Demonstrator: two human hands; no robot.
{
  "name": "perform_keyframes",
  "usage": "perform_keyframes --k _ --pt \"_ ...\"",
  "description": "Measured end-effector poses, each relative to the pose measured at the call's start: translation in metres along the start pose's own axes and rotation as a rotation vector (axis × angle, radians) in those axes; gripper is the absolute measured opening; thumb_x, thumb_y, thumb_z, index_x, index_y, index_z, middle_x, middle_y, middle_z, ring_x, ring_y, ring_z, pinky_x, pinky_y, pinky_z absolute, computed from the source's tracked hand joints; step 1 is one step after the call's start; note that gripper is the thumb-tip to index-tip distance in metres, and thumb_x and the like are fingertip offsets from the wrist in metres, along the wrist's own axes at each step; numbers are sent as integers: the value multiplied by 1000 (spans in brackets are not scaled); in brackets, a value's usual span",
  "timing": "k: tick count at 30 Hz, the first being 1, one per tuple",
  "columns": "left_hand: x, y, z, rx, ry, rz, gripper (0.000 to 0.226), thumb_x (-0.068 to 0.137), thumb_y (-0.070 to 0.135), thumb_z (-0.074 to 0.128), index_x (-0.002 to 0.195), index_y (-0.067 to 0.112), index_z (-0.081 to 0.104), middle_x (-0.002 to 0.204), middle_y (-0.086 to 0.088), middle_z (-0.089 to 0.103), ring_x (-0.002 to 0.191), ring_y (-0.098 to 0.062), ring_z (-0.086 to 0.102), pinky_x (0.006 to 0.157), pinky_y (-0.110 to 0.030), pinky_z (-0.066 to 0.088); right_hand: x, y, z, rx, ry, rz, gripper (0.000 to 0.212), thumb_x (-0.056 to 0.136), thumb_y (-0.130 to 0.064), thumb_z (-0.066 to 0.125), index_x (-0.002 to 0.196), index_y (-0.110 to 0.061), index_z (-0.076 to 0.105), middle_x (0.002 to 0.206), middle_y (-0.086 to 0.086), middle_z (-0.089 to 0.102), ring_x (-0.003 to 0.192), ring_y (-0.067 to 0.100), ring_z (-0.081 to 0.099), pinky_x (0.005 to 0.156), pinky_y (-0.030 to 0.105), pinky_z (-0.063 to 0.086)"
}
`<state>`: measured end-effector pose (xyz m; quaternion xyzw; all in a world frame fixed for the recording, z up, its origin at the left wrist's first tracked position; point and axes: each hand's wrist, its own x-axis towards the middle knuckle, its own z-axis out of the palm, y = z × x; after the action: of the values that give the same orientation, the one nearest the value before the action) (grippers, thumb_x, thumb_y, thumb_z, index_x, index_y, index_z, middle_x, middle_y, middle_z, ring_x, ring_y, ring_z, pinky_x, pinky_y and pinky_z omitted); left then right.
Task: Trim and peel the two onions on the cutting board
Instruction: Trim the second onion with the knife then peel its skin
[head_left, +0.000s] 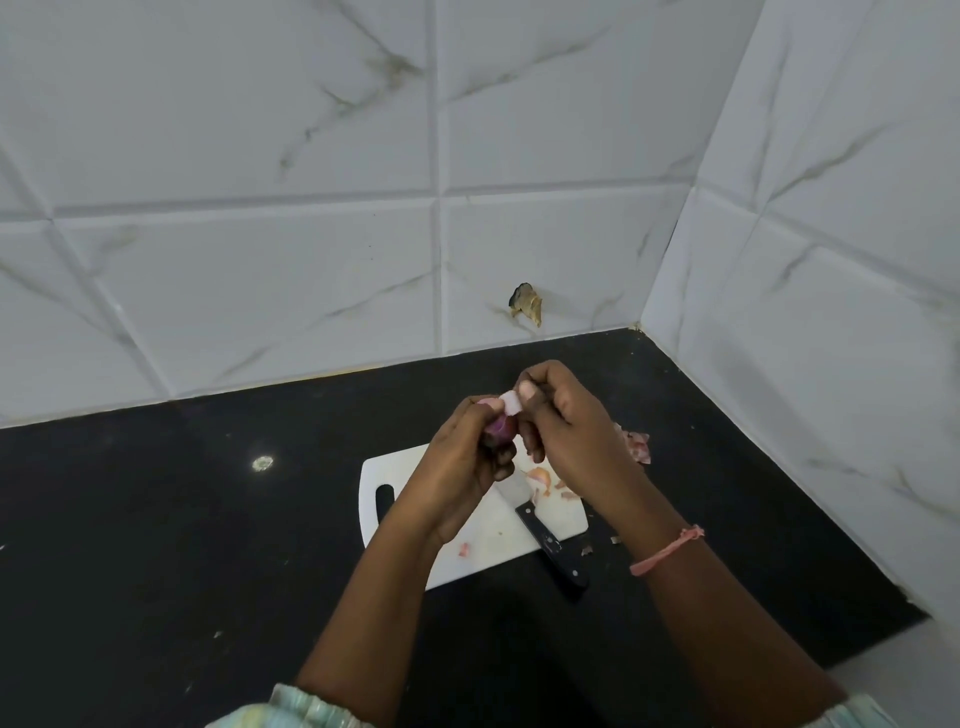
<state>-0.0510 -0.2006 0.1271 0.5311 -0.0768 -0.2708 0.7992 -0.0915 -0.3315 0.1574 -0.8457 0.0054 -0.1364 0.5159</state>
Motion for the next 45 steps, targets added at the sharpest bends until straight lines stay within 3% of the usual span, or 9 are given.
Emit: perform_keyframes --k 3,7,11,14,18,24,28,32,45 --pt "2 -2 -2 -27 39 -16 30 101 28 51 118 4 57 82 -9 43 65 -13 46 60 -26 39 -6 2 6 136 3 31 17 92 -36 61 105 -25 58 78 -10 66 68 0 62 63 18 52" --pt "3 -6 -3 -39 48 -26 63 93 47 59 131 -3 52 99 -13 51 73 -13 53 68 -28 43 -6 10 13 41 110 -30 10 89 -25 69 99 -24 65 88 -9 67 84 9 65 73 28 57" --pt "4 -4 -2 -191 26 -49 43 98 47 49 109 8 64 78 -5 55 59 -9 49 54 -21 41 -4 9 11 205 116 55 13 94 -20 63 103 -21 72 93 -3 69 84 12 65 72 29 57" --pt "6 -5 -4 -352 -19 -115 50 101 51 42 104 4 60 77 -7 55 53 -7 44 46 -18 36 -3 7 8 275 98 51 20 96 -13 59 108 -20 72 94 -3 70 84 11 65 71 24 57" --pt "6 -6 -3 -447 6 -155 57 103 51 37 103 0 63 70 -8 61 45 -7 44 40 -16 34 -5 10 11 74 75 -58 23 84 -20 75 106 -25 71 103 -8 63 93 6 62 74 16 52" --pt "4 -6 -5 -437 -43 -120 66 96 63 38 104 3 63 87 -12 66 47 -8 47 43 -17 37 -6 15 14 -148 137 -224 20 83 -18 76 102 -20 70 99 -14 59 90 5 61 72 13 49" --pt "0 0 -3 -336 -50 -61 44 99 46 44 90 7 64 78 -8 59 50 -8 42 45 -19 34 -6 13 12 -135 154 -270 14 83 -17 76 95 -15 71 94 -9 63 83 6 63 69 13 51" --pt "-1 1 -3 -287 -37 3 35 99 24 32 99 4 61 79 -11 52 52 -11 40 47 -23 32 -6 8 12 -100 217 -281 11 81 -13 77 90 -13 70 87 -5 67 78 7 64 66 12 51" --pt "-7 7 5 -144 53 72 43 103 20 27 87 10 65 77 -11 52 54 -13 35 53 -27 27 -5 11 9 -144 233 -388 3 83 -5 74 84 -3 72 82 3 69 77 11 65 67 17 55"
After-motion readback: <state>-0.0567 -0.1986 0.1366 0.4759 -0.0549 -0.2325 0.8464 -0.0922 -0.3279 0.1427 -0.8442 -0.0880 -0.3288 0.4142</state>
